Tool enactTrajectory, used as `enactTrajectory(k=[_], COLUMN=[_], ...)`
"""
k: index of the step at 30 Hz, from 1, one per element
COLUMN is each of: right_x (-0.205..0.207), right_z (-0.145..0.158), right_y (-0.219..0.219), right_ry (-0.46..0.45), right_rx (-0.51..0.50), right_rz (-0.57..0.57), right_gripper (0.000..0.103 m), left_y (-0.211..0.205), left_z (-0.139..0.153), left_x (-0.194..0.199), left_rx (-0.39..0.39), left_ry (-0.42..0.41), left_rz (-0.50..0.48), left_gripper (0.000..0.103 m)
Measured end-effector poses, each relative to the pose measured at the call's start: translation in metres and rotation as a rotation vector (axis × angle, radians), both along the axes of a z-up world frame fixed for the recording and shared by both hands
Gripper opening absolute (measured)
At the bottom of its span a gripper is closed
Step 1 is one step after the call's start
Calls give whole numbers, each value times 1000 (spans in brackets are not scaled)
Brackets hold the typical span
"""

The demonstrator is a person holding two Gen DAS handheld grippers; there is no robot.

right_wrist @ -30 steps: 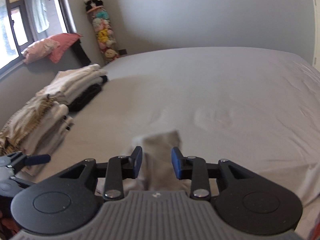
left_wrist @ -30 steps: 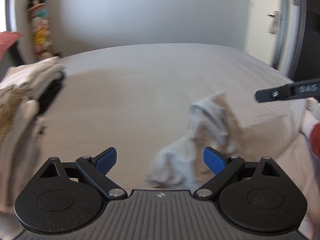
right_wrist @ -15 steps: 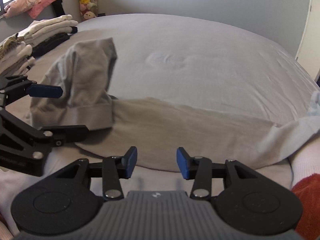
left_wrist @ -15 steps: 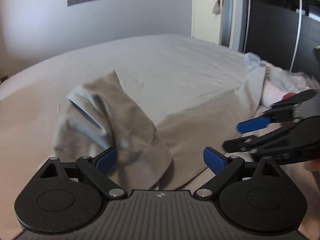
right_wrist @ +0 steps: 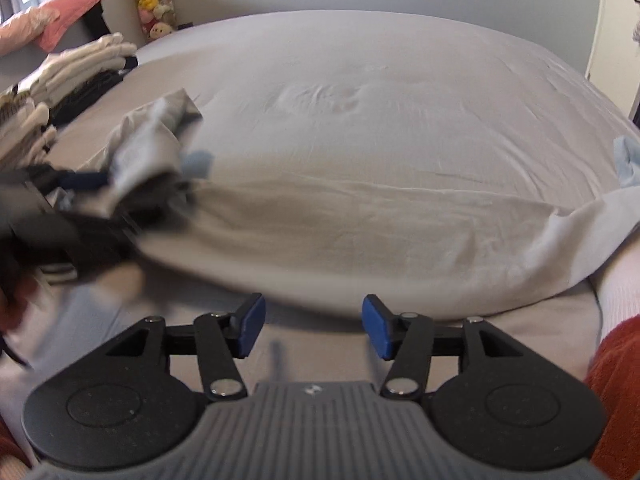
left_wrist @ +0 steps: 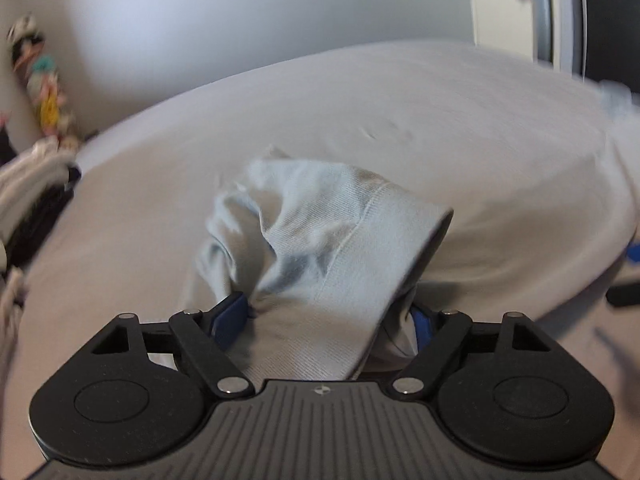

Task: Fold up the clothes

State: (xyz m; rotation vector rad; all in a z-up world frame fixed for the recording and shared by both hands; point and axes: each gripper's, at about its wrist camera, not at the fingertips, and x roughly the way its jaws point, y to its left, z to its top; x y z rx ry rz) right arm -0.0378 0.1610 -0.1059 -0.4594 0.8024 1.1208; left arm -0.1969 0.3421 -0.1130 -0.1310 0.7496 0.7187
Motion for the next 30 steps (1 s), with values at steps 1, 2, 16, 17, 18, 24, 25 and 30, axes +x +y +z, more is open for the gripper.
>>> enactTrajectory(k=[1,2,16,17,18,24,25,30], right_x=[-1,-2,-25,-27,-28,-37,-37,-26], right_z=[-1,-3,-3,-3,-4,-2,0,4], right_y=[1,1,8,10,13,25,27,30], right_ry=[0,4,-168,-192,-216,-363,-376,-378], right_rx=[-4,-6,-14,-20,-26,-74,-79,-88], right_rz=[4,7,92,110,127,237,257,270], right_gripper=[58,58,63,63,63,63,63,63], left_y=[5,10,47,45,43,30,32,37], left_z=[5,9,35,37,38,58,61,69], left_x=[-8,-16,-84,-86,-88,-74,-69,-35], left_rx=[-14,-29,-84,-104,-113,-9,-4,37], left_ry=[-26,-51,-102,-113,-118,-130,-138,-148], left_rz=[7,14,181,169,157,99,93,54], left_gripper=[95,95,94,94,94,94,94,94])
